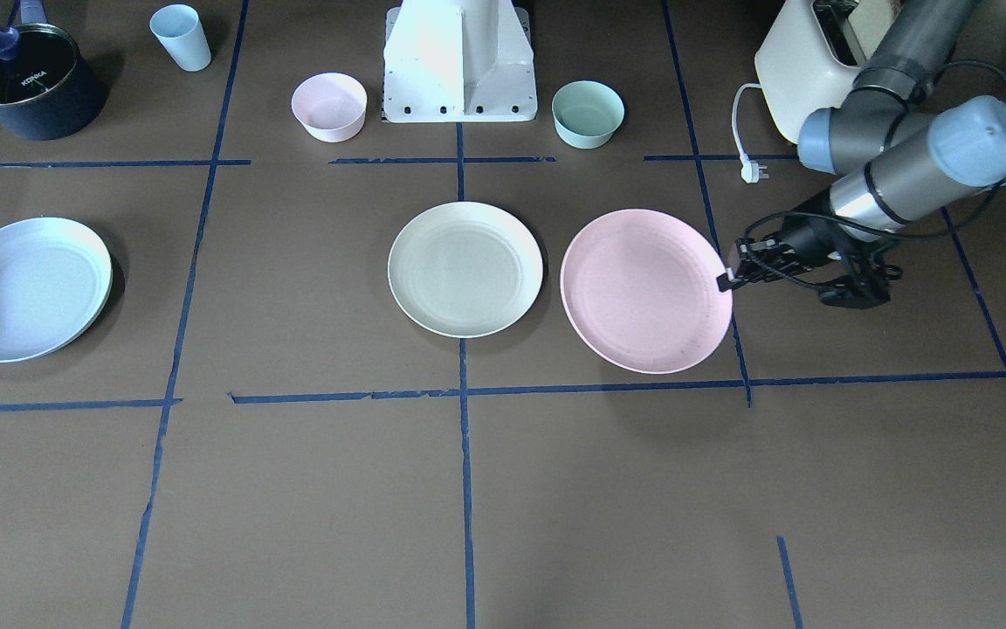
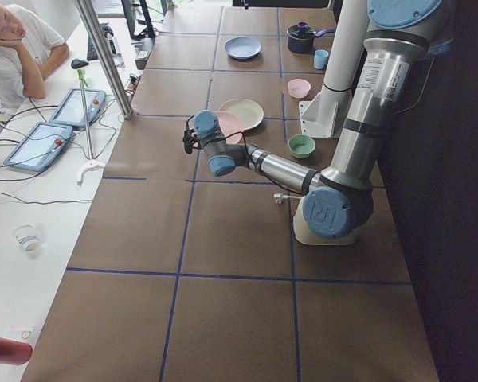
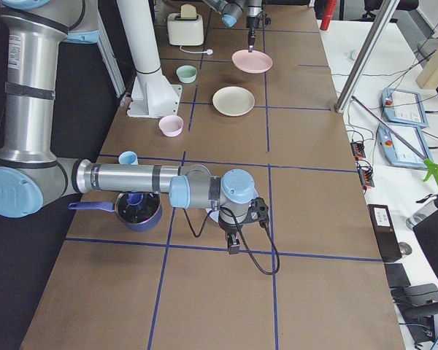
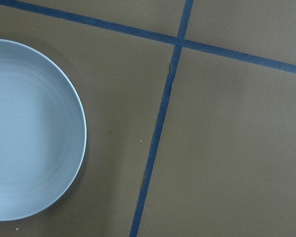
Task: Stack three plates with pink and blue
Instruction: 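Lift the pink plate with the left gripper and carry it over the cream plate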
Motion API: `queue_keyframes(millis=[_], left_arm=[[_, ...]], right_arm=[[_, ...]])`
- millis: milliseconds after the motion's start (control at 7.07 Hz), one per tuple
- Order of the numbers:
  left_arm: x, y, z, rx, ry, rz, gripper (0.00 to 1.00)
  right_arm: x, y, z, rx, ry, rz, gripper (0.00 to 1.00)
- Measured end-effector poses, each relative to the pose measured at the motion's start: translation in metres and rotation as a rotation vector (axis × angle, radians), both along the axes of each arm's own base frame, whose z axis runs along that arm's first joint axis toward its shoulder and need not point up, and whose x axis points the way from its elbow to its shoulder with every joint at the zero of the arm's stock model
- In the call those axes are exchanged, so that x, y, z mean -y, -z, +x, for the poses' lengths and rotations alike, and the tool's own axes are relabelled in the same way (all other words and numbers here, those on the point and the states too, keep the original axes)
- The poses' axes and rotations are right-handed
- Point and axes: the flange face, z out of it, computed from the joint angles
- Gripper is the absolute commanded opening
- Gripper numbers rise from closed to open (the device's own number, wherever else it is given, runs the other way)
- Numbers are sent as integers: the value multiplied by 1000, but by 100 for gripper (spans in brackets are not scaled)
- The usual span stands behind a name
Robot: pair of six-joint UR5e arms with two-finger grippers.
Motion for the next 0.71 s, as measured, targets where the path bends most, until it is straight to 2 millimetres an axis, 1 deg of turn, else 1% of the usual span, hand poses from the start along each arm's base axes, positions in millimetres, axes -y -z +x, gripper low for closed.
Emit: queue_keyframes(millis=[141, 283, 424, 566, 707], left_arm=[[-12, 35, 41, 31, 11, -3, 0], [-31, 66, 87, 61, 14, -9, 0], [-51, 86, 123, 80, 13, -13, 0], [-66, 95, 145, 90, 8, -12, 0], [-76, 98, 157, 95, -2, -10, 2]], right_arm=[[0, 0, 0, 0, 0, -1, 100], [0, 0, 0, 0, 0, -1, 100], [0, -1, 0, 0, 0, -2, 100], [0, -2, 0, 0, 0, -4, 100], [0, -3, 0, 0, 0, -6, 100]])
